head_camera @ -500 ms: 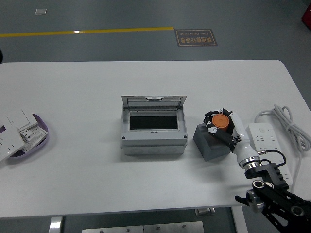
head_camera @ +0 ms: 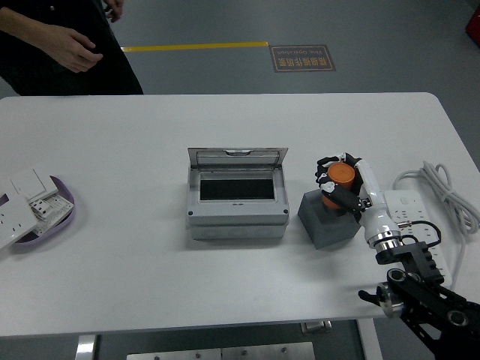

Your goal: Pick up the cylinder from the cube,place it in the box,flap close box

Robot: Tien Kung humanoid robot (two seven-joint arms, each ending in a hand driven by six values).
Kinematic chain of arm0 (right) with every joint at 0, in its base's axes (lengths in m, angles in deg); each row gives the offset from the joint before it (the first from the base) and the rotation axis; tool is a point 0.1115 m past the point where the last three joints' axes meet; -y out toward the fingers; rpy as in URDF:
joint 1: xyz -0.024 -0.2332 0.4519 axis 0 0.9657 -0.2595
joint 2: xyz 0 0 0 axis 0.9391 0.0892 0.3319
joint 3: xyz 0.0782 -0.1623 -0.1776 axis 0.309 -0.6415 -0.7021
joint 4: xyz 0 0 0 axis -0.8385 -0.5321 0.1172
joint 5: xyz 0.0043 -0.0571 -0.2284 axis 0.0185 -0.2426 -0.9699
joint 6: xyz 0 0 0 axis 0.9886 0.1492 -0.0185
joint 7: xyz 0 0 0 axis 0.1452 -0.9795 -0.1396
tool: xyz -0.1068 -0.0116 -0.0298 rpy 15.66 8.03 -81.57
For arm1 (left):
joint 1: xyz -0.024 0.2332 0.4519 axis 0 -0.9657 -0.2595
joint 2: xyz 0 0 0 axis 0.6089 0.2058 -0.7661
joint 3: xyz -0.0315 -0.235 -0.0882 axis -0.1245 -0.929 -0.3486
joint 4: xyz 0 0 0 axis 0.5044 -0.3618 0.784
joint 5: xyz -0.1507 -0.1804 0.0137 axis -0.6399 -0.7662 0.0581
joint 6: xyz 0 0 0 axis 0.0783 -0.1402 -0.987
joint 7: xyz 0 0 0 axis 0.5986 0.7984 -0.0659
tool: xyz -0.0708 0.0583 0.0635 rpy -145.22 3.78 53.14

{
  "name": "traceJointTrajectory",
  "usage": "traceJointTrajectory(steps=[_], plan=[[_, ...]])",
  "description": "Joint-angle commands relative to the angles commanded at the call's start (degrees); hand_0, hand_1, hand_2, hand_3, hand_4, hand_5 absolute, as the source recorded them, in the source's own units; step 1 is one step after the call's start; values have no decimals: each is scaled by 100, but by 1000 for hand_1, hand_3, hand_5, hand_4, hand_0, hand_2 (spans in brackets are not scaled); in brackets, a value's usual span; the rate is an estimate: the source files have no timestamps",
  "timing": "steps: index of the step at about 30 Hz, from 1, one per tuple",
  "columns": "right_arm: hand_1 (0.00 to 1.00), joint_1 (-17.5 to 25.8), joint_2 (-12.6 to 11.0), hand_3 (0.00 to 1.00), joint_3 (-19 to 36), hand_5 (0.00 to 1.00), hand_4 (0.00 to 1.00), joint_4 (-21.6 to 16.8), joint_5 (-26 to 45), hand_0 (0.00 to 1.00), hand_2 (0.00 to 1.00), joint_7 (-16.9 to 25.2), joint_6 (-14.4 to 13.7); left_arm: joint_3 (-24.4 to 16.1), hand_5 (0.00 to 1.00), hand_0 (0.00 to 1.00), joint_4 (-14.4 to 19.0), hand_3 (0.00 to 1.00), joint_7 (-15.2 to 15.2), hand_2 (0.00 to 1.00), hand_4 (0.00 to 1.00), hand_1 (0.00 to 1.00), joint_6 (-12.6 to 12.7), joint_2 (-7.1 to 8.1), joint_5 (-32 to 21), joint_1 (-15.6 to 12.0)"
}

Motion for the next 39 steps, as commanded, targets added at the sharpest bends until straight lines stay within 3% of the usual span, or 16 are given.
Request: traceJointTrajectory(steps=[7,8,13,14,15,28,31,32,34,37,38,39], plan=[[250,-409,15,181,-579,2,2,-654,-1167,284,226,-937,-77,43,218,595,-5,639,2,624,701,630,0,-11,-24,7],[171,-461,21,169,-671,2,2,-742,-1376,137,197,-1097,-49,48,217,595,-4,639,2,625,701,630,0,-15,-27,9],[171,-752,-6,169,-1064,2,2,-1060,-2461,137,197,-1881,226,89,217,595,-12,639,7,625,701,630,1,-24,-53,2],[143,-825,-7,160,-1130,2,2,-1093,-2696,64,193,-2047,307,97,221,594,-14,640,8,625,703,630,1,-24,-58,0],[143,-906,1,160,-1191,2,2,-1110,-2901,64,193,-2192,390,105,221,594,-16,640,9,625,703,630,2,-23,-64,-2],[126,-2022,550,159,-1707,2,2,-623,-5409,37,191,-4177,1795,201,223,595,-26,639,9,624,703,630,3,-13,-130,17],[126,-2166,659,159,-1727,2,2,-525,-5859,37,191,-4564,1958,217,223,595,-27,639,10,624,703,630,4,-7,-139,13],[156,-2206,692,166,-1727,2,2,-497,-6005,105,204,-4694,1992,222,223,595,-28,640,10,624,703,629,4,-6,-142,12],[156,-2274,755,166,-1717,2,2,-444,-6261,105,204,-4922,2029,234,223,595,-28,640,11,624,703,629,4,-4,-148,12],[156,-2321,827,166,-1665,2,2,-377,-6386,105,204,-4996,2085,247,223,595,-28,640,13,624,703,629,4,-2,-141,19],[218,-2329,851,192,-1637,2,2,-353,-6364,179,232,-4988,2106,246,223,594,-27,640,12,624,703,630,4,-1,-136,22],[218,-2333,867,192,-1619,2,2,-336,-6335,179,232,-4979,2116,246,223,594,-26,640,12,624,703,630,5,-1,-134,23]])
